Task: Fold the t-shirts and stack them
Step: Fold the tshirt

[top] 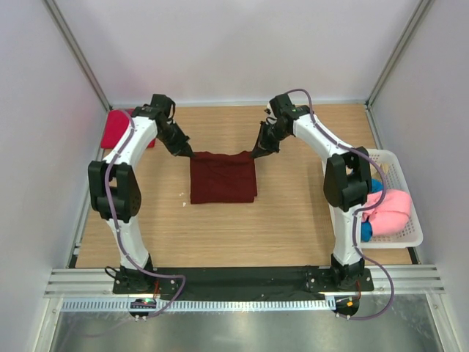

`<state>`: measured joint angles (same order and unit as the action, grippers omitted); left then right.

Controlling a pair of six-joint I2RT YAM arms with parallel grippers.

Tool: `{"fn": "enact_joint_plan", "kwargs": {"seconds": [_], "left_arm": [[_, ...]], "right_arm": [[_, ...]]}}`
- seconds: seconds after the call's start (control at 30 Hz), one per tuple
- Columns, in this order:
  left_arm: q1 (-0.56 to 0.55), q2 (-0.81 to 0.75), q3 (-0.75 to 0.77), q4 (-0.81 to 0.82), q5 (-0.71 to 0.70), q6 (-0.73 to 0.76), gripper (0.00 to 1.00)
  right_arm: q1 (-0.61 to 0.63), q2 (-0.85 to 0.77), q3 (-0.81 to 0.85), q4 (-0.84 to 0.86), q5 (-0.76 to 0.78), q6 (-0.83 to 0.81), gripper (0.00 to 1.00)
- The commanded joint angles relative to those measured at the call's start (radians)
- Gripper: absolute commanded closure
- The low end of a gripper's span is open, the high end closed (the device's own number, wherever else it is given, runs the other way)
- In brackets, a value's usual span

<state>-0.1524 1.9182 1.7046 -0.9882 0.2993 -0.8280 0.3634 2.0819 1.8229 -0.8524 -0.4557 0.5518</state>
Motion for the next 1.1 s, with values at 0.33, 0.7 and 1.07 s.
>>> {"fn": "enact_joint_plan", "kwargs": {"seconds": [0.33,0.7,1.07], "left_arm": [[0.042,0.157,0.144,0.095,0.066,0.027,1.00],[0.077,0.279,0.271,0.206,-0.112,0.062,0.72],[0.074,-0.013,-0.006,0.137,-0.103,0.179,0.34]], "right_arm": [[-0.049,0.118,0.118,0.117,-0.060,0.045,0.99],[-0.107,0.331,0.439,0.147,-0.003,-0.006,0.50],[-0.075,0.011,-0.044,0.166,-0.073,-0.093,0.20]]}}
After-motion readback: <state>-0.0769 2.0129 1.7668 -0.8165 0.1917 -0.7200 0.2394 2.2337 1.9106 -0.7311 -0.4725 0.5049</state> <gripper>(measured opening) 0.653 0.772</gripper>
